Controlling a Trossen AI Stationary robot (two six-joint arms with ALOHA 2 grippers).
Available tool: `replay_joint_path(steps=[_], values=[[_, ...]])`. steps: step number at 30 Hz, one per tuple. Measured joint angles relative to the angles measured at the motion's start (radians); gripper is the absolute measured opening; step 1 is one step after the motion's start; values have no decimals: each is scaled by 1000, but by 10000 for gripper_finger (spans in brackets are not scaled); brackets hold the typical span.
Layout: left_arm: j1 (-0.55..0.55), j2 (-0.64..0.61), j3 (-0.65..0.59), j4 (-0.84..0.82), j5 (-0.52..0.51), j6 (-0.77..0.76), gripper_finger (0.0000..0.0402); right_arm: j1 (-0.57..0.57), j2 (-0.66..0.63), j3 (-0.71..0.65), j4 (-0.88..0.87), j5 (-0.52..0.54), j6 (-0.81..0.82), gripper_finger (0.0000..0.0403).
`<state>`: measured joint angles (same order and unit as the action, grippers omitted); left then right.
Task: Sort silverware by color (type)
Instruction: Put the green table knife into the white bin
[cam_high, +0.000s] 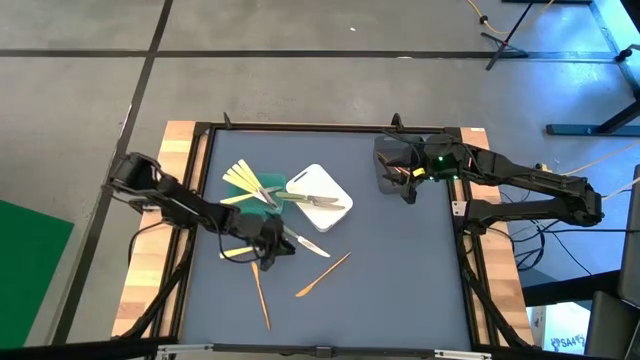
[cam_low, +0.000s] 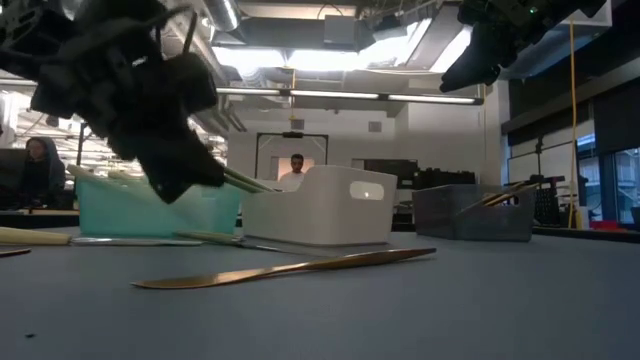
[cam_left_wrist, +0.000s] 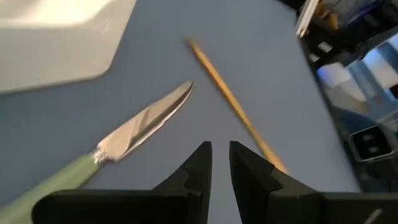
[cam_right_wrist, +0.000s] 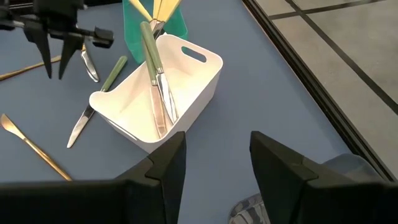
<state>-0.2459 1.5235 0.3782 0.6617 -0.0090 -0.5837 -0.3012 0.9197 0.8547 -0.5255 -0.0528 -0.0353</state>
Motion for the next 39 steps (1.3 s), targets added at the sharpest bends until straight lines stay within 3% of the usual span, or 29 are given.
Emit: replay_joint_path(steps=[5,10,15,21,30,39], values=[[2,59,0,1,-21,27,56,0,0,0,0,0,0,167],[2,100,0,3,-125,48,95,0,0,0,0,0,0,167],[2,108,-1,7,-177,177,139,0,0,0,0,0,0,167],[6,108,-1,-4,-267,275,146,0,0,0,0,0,0,167],[76,107,-1,-94,-262,308,145,0,0,0,0,0,0,167],[139,105,-1,-122,-137,393,145,0,0,0,0,0,0,167]])
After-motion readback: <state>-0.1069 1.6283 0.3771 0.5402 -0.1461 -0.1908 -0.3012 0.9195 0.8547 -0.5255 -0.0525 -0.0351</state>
